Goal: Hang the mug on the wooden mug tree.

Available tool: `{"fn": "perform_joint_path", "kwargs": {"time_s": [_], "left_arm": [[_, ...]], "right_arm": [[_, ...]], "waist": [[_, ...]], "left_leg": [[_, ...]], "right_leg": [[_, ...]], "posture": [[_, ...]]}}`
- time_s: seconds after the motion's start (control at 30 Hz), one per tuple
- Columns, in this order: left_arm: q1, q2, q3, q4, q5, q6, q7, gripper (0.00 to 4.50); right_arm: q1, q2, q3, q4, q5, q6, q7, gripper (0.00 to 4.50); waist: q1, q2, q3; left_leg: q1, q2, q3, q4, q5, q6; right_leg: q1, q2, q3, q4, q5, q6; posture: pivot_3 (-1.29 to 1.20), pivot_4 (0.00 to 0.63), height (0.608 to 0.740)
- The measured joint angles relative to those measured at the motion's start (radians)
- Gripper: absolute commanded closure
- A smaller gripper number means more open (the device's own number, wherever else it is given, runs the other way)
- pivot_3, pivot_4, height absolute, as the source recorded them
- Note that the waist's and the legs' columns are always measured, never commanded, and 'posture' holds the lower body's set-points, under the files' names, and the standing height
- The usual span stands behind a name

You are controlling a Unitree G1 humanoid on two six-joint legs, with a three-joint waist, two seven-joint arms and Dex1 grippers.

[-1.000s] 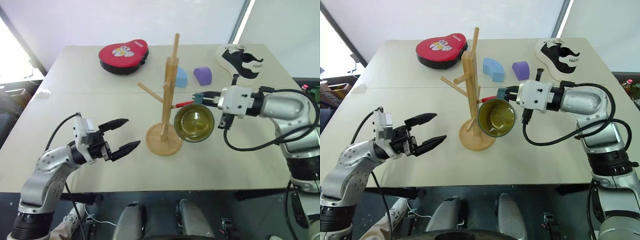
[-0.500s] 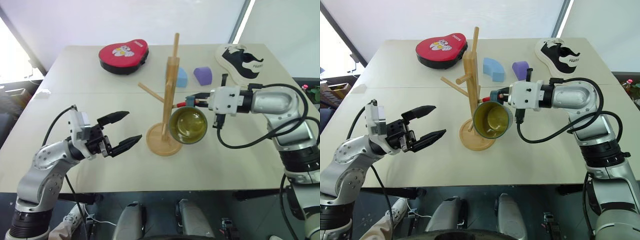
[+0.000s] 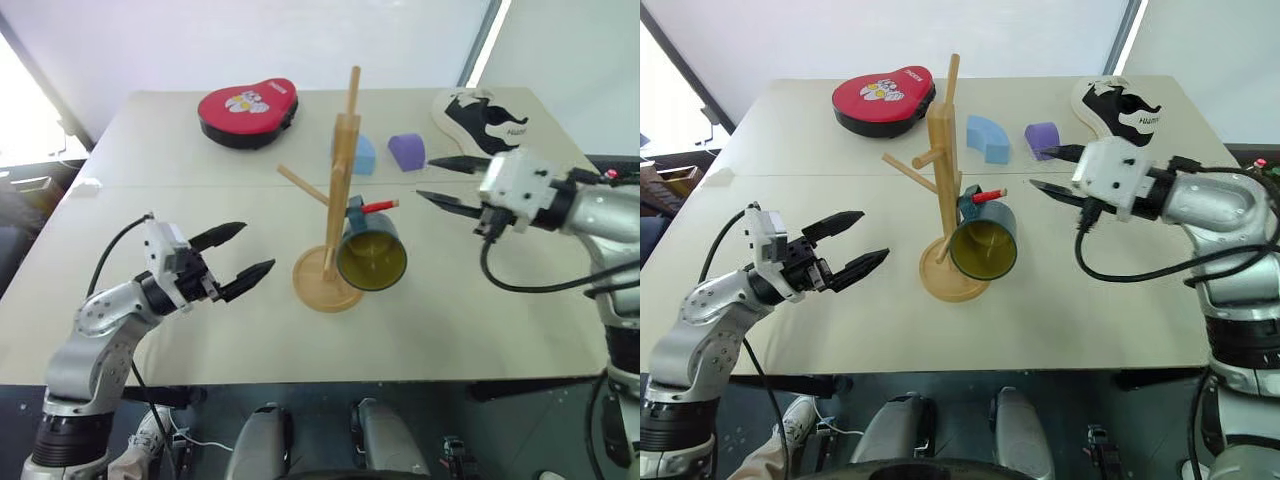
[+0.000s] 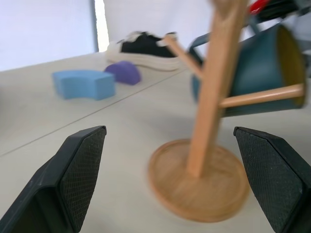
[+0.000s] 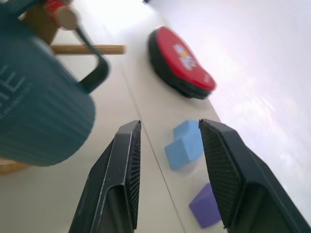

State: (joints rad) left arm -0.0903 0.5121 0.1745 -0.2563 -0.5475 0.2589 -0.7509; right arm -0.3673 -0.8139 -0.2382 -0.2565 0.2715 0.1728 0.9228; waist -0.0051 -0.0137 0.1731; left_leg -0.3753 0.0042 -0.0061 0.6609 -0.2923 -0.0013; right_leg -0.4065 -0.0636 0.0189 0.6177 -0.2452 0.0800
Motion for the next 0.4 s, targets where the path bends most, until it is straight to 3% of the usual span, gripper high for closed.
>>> {"fn": "perform_joint_path", "kwargs": {"time_s": [0.17,0.27,0.4], "left_arm": [[0.032,-0.063,0.004,0.147,0.147,-0.034,0.168,0.00],[0.041,-0.095,0.005,0.189,0.205,-0.070,0.237,0.00],[0.052,-0.122,0.011,0.203,0.231,-0.104,0.281,0.00]], "right_arm": [[0.233,0.188,-0.101,0.060,0.039,0.031,-0.157,2.57],[0.271,0.300,-0.118,0.125,0.035,-0.006,-0.267,2.57],[0.276,0.358,-0.128,0.193,0.027,-0.081,-0.341,2.57]], "waist": [[-0.007,-0.001,0.000],[-0.009,0.001,0.000],[-0.007,0.001,0.000]], "left_leg": [[0.000,0.000,0.001,0.000,0.000,0.000],[0.000,0.000,0.001,0.000,0.000,0.000],[0.001,0.000,0.001,0.000,0.000,0.000]], "right_leg": [[-0.001,0.000,0.001,0.001,0.000,0.000],[-0.002,0.000,0.002,0.002,0.001,0.000],[-0.002,0.000,0.001,0.003,0.001,-0.001]], "posture": [[0.00,0.150,0.735],[0.00,0.150,0.735],[0.00,0.150,0.735]]}}
